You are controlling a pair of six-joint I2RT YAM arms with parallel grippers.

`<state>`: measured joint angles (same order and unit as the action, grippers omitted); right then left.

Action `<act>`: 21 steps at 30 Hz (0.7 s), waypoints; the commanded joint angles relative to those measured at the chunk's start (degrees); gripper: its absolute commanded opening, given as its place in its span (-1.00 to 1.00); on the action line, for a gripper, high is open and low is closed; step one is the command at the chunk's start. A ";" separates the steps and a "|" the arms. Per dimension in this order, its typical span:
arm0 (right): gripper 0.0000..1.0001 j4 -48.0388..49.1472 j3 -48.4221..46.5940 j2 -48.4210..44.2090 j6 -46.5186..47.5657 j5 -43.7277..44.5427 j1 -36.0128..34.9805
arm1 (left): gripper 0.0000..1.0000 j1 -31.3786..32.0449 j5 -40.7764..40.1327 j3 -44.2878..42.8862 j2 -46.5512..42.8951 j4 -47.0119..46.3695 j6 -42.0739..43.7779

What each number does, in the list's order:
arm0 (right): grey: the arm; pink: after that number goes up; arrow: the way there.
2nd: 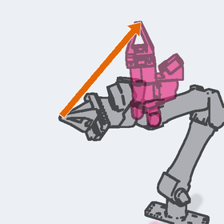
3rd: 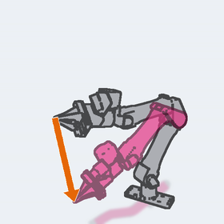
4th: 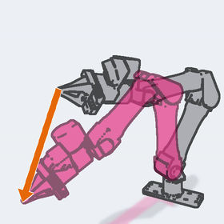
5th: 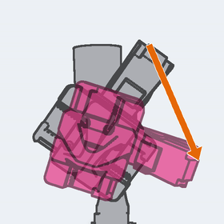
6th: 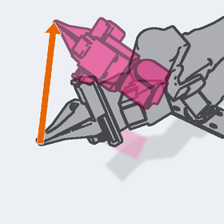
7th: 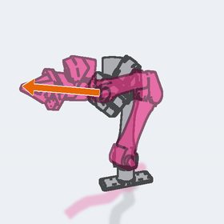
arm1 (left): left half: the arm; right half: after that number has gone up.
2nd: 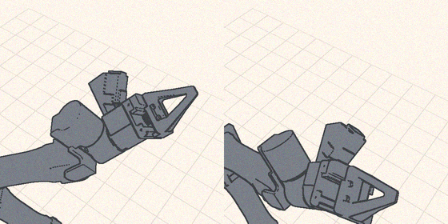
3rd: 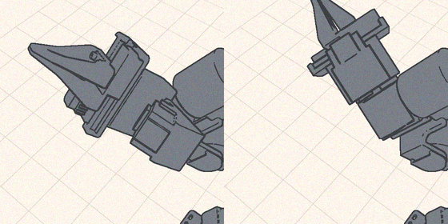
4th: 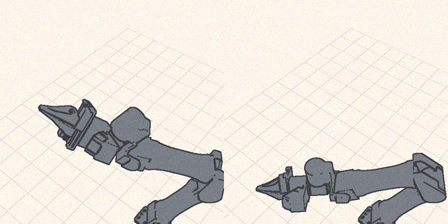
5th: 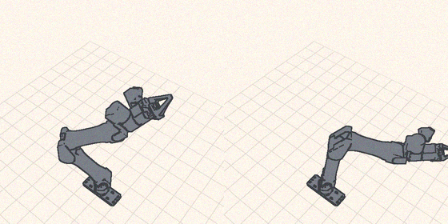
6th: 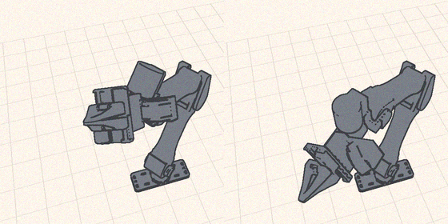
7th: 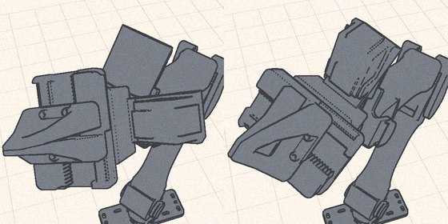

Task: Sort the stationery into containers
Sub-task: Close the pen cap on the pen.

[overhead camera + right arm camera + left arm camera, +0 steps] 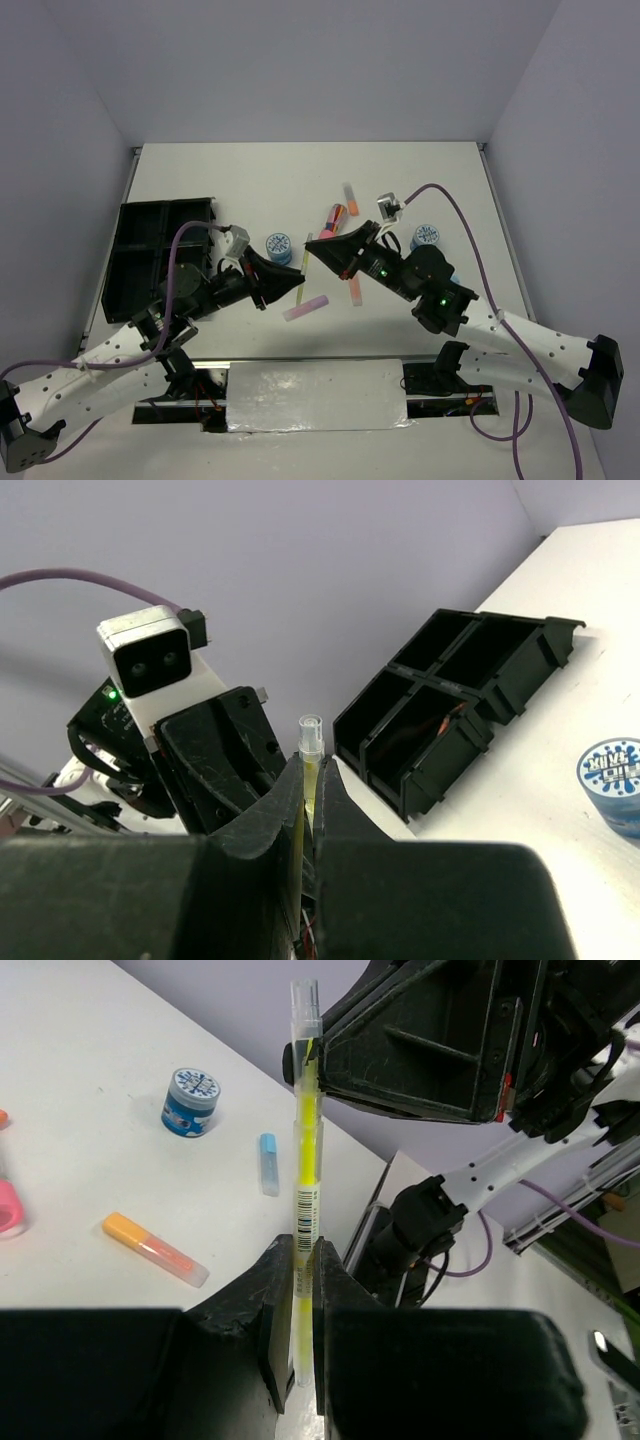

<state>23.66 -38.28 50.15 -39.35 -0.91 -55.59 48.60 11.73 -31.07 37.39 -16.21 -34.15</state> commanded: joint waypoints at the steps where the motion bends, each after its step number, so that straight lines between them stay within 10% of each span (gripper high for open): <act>1: -1.00 -8.89 0.14 2.67 -0.20 -6.12 -0.66 | -1.00 -0.17 -3.38 -3.82 -1.00 -9.28 4.53; 21: -1.00 -22.35 -3.21 0.12 12.73 -5.07 -0.74 | -1.00 -0.26 -3.73 -5.58 -1.00 -4.35 9.63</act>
<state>9.82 -43.07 50.41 -28.80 -3.42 -55.46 48.73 11.81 -32.38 38.26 -9.08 -25.65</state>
